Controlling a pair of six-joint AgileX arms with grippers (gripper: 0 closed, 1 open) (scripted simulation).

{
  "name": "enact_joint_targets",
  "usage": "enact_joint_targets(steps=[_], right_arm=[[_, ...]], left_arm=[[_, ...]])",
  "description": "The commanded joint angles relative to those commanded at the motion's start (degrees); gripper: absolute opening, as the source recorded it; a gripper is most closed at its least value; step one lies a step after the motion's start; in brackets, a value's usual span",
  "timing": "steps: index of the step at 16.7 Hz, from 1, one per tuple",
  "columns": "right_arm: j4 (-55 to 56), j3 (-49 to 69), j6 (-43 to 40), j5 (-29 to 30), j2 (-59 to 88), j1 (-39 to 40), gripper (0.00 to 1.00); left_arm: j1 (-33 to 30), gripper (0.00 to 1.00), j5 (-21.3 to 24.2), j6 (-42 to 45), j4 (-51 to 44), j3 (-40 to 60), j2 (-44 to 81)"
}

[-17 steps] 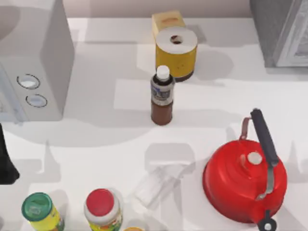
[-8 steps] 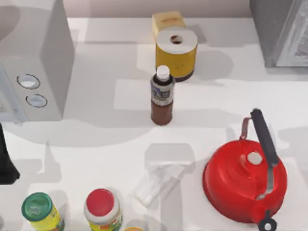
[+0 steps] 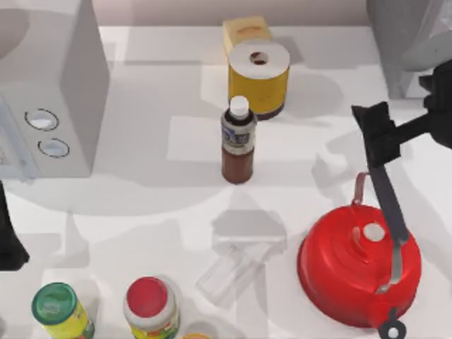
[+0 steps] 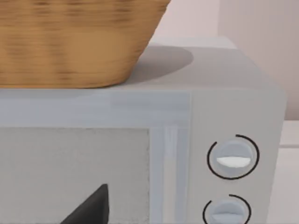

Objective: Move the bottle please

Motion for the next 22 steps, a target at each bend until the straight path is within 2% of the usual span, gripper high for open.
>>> enact_joint_targets(steps=[7, 17, 22], right_arm=[[-0.6, 13.5, -2.4, -5.1, 22.7, 10.2, 1.0], [-0.2, 15.9, -1.9, -5.3, 26.8, 11.6, 1.0], [4.3, 21.8, -0.6, -3.6, 37.5, 14.0, 1.0]], left_arm=[[0.0, 1.0, 0.0, 0.0, 0.0, 0.0, 0.0], [0.0, 1.0, 0.0, 0.0, 0.0, 0.0, 0.0], [0.0, 1.0, 0.0, 0.0, 0.0, 0.0, 0.0]])
